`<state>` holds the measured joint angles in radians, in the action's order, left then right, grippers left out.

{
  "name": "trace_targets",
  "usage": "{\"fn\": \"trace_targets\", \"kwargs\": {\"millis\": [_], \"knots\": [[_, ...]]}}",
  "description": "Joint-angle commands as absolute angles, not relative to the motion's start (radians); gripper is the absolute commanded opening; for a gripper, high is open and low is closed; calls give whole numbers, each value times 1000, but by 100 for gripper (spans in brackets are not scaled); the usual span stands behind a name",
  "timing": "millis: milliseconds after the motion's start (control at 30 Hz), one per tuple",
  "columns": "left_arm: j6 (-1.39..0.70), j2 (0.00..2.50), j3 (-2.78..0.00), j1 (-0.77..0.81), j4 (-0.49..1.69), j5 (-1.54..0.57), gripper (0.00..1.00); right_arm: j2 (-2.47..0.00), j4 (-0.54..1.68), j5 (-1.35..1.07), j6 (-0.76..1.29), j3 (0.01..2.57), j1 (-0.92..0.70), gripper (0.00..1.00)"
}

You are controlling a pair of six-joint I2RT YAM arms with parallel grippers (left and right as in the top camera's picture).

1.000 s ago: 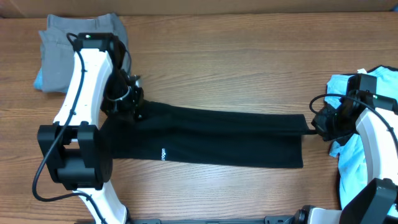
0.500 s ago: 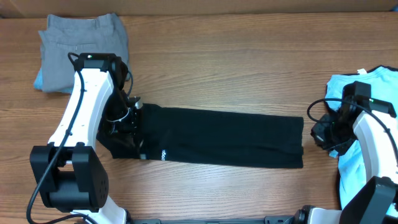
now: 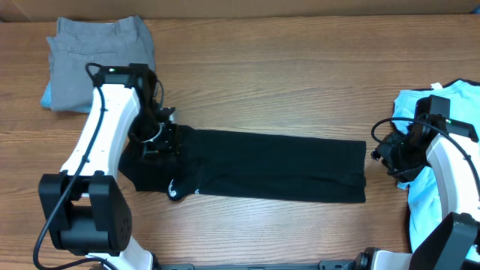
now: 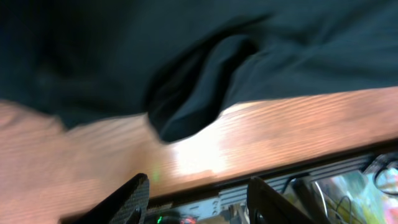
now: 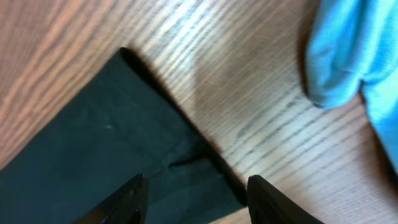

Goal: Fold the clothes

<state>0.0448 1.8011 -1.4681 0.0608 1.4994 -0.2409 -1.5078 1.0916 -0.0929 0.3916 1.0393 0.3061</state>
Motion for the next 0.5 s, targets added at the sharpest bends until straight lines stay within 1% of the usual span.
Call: {"fn": "trace_targets", "kwargs": {"millis": [0, 67, 200, 300, 333, 467], "knots": [[116, 1784, -1417, 136, 1434, -335, 57, -1482, 1084, -136, 386, 1035, 310, 55], [119, 1784, -1371, 182, 1359, -298, 61, -1482, 1082, -136, 386, 1034, 310, 54], [104, 1788, -1274, 255, 1198, -251, 61, -1482, 1082, -136, 386, 1034, 310, 54], [92, 1790, -1220, 291, 1113, -219, 57, -1482, 1082, -136, 386, 1034, 310, 55], [86, 1790, -1210, 299, 1100, -198, 55, -1482, 1082, -136, 386, 1034, 310, 54], [74, 1790, -1204, 313, 1087, -148, 52, -1482, 1082, -136, 386, 1034, 310, 54]]}}
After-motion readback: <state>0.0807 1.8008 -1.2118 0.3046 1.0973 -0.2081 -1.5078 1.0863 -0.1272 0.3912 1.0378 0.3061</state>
